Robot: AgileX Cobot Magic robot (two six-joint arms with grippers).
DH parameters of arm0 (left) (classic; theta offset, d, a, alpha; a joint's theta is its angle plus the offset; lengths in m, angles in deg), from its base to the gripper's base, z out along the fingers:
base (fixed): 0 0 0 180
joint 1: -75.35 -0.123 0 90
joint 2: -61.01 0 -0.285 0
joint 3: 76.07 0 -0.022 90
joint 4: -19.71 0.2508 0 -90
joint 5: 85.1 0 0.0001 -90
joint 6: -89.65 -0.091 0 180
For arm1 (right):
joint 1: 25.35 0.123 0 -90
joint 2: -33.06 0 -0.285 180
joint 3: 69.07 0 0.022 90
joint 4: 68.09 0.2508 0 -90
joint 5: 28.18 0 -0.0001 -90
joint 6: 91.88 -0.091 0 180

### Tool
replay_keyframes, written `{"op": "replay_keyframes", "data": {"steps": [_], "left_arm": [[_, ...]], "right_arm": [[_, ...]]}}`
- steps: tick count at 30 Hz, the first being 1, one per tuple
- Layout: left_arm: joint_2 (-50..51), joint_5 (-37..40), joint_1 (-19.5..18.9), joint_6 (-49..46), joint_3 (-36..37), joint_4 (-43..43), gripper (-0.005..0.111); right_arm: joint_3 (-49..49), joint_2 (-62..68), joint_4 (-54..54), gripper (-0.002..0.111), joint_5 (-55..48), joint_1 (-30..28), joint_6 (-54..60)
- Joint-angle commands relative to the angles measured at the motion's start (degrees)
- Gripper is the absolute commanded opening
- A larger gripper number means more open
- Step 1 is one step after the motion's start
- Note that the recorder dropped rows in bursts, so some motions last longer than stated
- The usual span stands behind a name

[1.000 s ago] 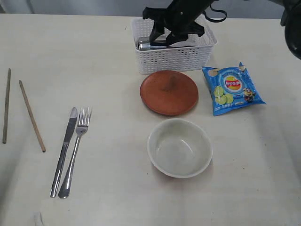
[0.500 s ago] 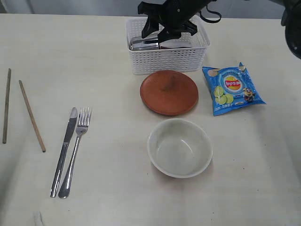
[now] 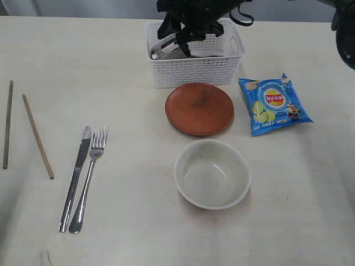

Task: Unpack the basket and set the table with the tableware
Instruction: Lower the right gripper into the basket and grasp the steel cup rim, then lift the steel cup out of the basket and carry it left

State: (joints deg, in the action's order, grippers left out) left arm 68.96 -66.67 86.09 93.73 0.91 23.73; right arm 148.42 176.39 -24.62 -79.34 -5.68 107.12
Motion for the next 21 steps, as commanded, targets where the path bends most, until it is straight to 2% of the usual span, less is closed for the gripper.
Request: {"op": "replay_keyframes", "data": {"steps": [1,7,13,15,21], "left_arm": [[-0.2,-0.2,-0.1,0.1,0.2,0.1,0.0],[-0.2,-0.2,-0.1,0.1,0.2,0.1,0.0],[-0.2,-0.2,-0.1,0.1,0.2,0.1,0.0],[-0.2,-0.2,-0.1,0.1,0.2,0.1,0.0],[-0.2,-0.2,-0.1,0.1,0.2,0.1,0.0]], "right_arm": [[-0.2,0.0,1.0,0.049,0.1,-0.1,1.2],[-0.2,0.2,-2.1,0.047,0.1,-0.1,0.1],[-0.2,0.2,-4.4,0.026,-0.3,-0.1,-1.6],[-0.2,0.2,-3.7,0.022,-0.5,-0.1,-1.0],[-0.2,0.2,-3.7,0.022,-0.4,-0.1,-1.0]]}}
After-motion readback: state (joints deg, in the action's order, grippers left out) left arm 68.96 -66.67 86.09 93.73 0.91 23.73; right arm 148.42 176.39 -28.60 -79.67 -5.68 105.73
